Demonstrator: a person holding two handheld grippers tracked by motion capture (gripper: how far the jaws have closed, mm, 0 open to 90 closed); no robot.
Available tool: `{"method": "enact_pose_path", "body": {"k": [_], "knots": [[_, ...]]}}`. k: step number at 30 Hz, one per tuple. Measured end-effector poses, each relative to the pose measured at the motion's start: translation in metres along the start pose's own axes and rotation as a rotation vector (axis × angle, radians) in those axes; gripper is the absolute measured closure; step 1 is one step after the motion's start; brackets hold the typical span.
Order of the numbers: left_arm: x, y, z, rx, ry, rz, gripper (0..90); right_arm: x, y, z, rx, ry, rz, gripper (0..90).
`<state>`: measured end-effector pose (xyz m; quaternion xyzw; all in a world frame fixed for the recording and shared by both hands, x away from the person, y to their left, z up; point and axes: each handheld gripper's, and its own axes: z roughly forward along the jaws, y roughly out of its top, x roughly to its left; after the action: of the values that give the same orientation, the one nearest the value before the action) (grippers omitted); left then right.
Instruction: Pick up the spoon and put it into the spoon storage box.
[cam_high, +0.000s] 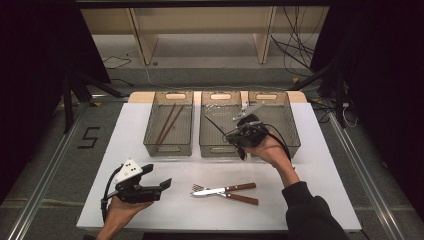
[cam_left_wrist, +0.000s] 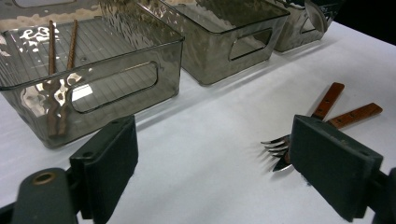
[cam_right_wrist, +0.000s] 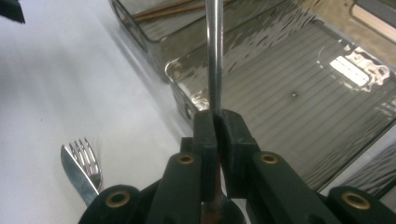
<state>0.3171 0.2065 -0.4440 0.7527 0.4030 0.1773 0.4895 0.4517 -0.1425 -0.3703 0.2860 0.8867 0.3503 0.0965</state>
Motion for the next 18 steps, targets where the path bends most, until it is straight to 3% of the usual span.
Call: {"method": "enact_pose_path", "body": {"k": [18], "knots": [[0.0, -0.001, 0.0, -0.008, 0.003, 0.002, 15.4, -0.016, 0.021, -0.001, -0.062, -0.051, 0.068, 86.0]]}}
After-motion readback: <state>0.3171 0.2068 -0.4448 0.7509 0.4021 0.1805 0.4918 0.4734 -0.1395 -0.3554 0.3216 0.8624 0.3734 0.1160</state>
